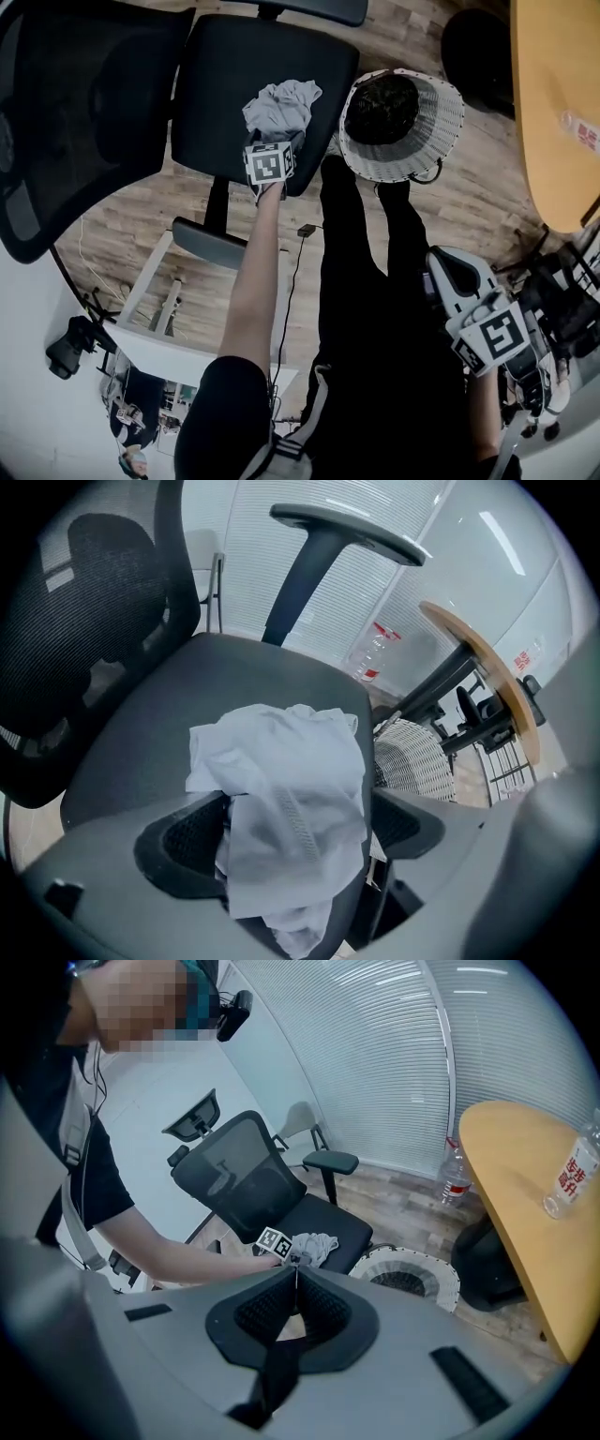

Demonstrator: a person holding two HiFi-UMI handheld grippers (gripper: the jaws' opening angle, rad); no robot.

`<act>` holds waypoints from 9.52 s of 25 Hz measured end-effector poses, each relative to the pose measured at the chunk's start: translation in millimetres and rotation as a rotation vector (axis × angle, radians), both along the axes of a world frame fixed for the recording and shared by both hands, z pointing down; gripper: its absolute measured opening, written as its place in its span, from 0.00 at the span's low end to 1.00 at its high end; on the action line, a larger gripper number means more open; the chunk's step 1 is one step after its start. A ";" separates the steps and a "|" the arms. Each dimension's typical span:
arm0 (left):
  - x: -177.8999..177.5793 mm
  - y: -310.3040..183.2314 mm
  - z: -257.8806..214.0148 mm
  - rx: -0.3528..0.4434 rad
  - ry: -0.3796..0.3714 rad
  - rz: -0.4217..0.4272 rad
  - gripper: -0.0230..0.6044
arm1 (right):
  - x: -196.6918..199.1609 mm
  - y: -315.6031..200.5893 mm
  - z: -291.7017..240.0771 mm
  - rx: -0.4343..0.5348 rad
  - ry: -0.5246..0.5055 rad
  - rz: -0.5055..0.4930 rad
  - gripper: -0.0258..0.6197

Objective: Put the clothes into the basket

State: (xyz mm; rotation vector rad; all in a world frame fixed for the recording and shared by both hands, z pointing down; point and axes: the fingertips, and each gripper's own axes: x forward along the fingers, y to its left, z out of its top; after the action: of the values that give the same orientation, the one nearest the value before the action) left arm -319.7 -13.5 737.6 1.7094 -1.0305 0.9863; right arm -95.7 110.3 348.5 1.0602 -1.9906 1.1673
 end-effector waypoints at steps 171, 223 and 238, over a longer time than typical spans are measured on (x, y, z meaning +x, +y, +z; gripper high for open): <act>281.0 25.1 207.7 -0.033 0.035 -0.019 0.15 | 153.4 65.8 258.7 -0.122 -0.217 0.224 0.07; 288.7 76.2 201.7 -0.241 -0.095 0.365 0.39 | 154.2 58.4 211.5 -0.010 -0.250 0.233 0.07; 308.6 93.2 35.7 -0.137 -0.062 0.514 0.36 | 207.2 58.8 113.9 0.148 -0.183 0.207 0.07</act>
State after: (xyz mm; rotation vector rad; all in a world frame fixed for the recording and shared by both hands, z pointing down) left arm -11.1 79.6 773.3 1.8765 -0.5466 1.4050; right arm 111.6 169.1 462.3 1.3010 -2.1764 1.2803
